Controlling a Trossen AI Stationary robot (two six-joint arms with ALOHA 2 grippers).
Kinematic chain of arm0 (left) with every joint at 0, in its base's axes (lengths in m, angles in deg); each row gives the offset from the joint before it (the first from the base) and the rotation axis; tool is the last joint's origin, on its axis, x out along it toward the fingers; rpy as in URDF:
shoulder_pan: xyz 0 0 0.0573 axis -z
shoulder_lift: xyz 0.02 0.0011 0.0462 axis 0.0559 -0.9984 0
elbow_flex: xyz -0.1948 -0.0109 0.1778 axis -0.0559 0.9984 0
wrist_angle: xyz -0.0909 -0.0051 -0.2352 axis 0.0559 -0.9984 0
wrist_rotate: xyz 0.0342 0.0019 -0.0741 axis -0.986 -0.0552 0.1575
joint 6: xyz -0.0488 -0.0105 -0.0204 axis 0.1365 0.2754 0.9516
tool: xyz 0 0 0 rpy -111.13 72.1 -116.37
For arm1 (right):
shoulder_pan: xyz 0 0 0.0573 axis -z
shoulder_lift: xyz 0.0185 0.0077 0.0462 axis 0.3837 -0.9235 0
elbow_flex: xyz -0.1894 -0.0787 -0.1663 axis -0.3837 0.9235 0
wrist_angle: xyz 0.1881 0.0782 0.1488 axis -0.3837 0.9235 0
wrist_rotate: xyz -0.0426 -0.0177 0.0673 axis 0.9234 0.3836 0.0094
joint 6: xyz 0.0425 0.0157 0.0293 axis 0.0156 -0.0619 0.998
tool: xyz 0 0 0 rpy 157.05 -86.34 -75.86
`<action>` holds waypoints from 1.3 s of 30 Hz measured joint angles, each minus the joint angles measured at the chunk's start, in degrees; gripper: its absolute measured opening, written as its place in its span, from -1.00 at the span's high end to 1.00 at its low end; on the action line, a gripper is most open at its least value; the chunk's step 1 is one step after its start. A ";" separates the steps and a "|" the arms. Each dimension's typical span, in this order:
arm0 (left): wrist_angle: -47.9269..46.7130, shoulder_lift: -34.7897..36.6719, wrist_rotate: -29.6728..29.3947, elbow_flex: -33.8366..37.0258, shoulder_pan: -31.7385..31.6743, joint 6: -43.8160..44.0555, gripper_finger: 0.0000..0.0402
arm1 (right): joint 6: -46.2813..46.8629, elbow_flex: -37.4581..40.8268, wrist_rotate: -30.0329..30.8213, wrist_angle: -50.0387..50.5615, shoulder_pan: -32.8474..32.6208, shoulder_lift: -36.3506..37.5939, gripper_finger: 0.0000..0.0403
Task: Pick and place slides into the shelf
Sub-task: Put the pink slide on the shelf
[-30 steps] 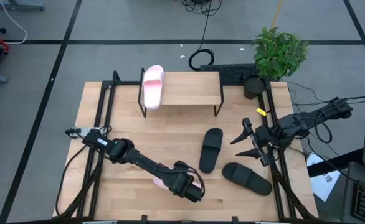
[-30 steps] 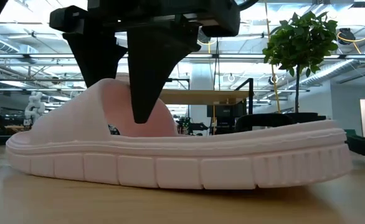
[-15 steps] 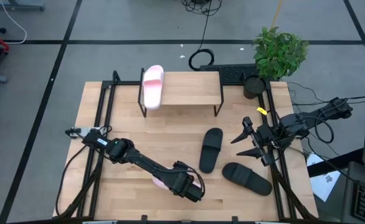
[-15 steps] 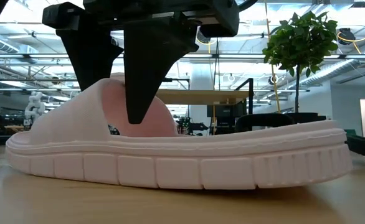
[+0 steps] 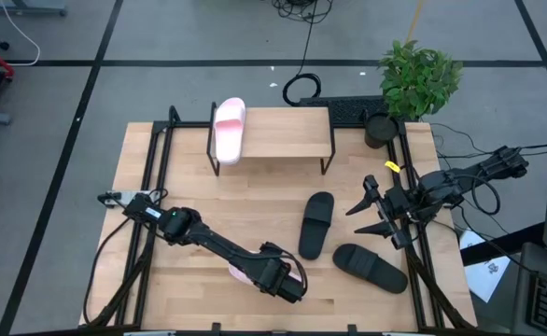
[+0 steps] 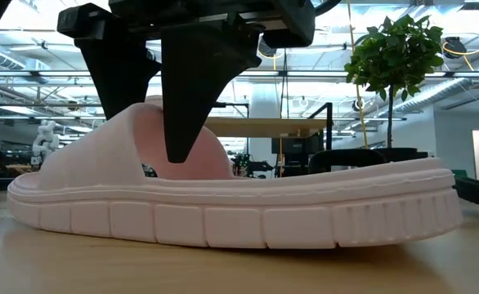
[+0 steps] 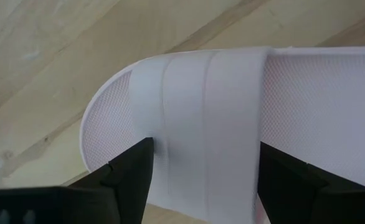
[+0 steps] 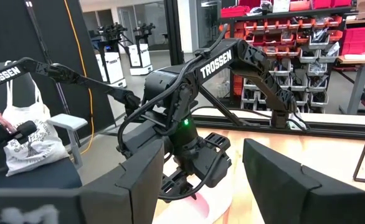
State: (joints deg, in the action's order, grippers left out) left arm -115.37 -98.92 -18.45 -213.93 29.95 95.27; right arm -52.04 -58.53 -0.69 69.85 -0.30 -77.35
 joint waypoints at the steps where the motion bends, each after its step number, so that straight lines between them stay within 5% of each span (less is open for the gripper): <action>1: 0.00 0.00 0.00 0.00 0.00 0.00 -0.25 | 0.00 0.00 -0.02 0.00 -0.02 0.00 -0.04; 23: -0.41 0.00 0.07 0.00 -0.15 0.15 -0.21 | -0.23 0.01 -0.02 0.04 -0.02 0.00 -0.04; 28: -0.39 0.00 -0.14 -0.05 -0.15 0.14 0.07 | -0.31 0.00 -0.02 0.08 -0.02 -0.02 -0.04; 36: -0.61 0.02 -0.08 -0.09 -0.15 -0.52 0.85 | -0.87 0.00 -0.02 0.09 -0.02 -0.02 -0.04; 39: -0.68 0.29 0.78 -0.09 -0.20 -2.27 0.95 | -1.70 0.01 -0.02 0.09 -0.02 -0.02 -0.04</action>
State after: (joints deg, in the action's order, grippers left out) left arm -116.04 -98.63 -17.66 -214.02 29.75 92.99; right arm -53.74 -58.52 -0.71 69.94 -0.31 -77.37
